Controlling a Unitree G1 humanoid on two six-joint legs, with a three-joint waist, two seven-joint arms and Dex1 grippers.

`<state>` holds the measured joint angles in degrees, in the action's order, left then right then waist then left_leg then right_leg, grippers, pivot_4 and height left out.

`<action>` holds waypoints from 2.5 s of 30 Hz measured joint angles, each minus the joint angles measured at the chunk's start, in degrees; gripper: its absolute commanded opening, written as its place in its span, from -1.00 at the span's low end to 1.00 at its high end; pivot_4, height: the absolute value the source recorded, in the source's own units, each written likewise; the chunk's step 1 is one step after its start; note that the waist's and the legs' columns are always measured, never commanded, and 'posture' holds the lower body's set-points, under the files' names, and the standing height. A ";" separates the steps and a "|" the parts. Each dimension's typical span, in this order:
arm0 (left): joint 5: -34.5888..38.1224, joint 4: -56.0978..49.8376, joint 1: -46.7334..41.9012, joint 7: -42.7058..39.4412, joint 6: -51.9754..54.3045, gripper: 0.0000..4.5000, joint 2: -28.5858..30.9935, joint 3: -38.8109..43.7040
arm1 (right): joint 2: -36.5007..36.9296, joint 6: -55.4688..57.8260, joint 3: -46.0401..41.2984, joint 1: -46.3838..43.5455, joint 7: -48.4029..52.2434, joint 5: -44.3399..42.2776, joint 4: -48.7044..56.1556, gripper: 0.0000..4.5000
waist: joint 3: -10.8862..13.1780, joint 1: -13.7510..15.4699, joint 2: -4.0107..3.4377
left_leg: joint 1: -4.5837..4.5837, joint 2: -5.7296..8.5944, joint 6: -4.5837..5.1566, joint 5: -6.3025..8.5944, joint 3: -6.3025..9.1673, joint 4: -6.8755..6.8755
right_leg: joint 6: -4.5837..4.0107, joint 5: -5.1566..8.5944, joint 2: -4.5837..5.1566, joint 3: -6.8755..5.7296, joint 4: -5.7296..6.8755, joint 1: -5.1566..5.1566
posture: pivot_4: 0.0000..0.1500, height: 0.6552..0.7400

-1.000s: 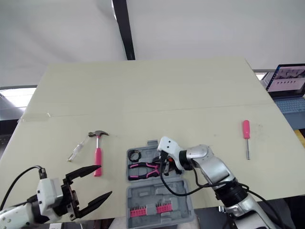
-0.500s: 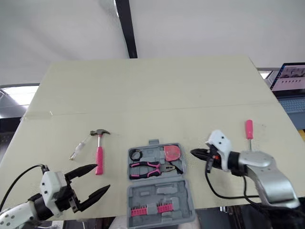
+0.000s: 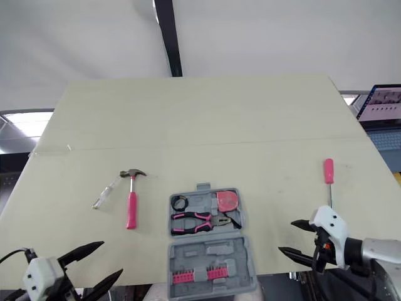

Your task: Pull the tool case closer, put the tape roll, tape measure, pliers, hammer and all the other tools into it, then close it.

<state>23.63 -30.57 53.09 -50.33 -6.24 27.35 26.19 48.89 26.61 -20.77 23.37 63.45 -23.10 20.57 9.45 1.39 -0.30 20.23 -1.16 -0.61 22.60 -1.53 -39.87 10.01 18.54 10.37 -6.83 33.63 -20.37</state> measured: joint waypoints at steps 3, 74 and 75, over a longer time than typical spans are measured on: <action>0.17 -0.03 0.20 -0.42 -1.01 1.00 -0.22 0.46 | 0.00 -0.07 0.02 0.05 0.00 -0.12 -0.83 0.97 | 0.02 -0.02 -0.04 | 0.00 0.00 0.00 0.00 0.00 0.00 | -0.01 0.01 0.00 0.01 -0.02 0.00 | 1.00 1.00; -17.16 11.76 -38.01 11.49 21.04 -1.00 2.47 -36.02 | -2.91 16.22 31.74 -26.24 -8.01 7.45 -0.21 -0.97 | -0.17 0.21 -0.33 | -0.02 0.05 -0.02 -0.02 0.06 -0.16 | 0.06 -0.03 0.03 -0.02 0.28 0.01 | 1.00 1.00; -17.24 11.35 -38.20 11.52 21.70 -1.00 2.50 -36.19 | -2.90 16.38 31.73 -26.19 -8.01 7.42 -0.17 -0.97 | -0.17 0.17 -0.33 | -0.02 0.05 -0.02 -0.02 0.05 -0.15 | 0.06 -0.03 0.03 -0.02 0.29 0.01 | 1.00 1.00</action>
<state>6.39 -19.22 14.88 -38.81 15.46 29.85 -10.00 45.99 42.99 10.96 -2.82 55.43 -15.68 20.41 9.28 1.57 -0.63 20.21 -1.11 -0.63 22.58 -1.48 -40.02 10.07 18.51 10.40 -6.86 33.92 -20.36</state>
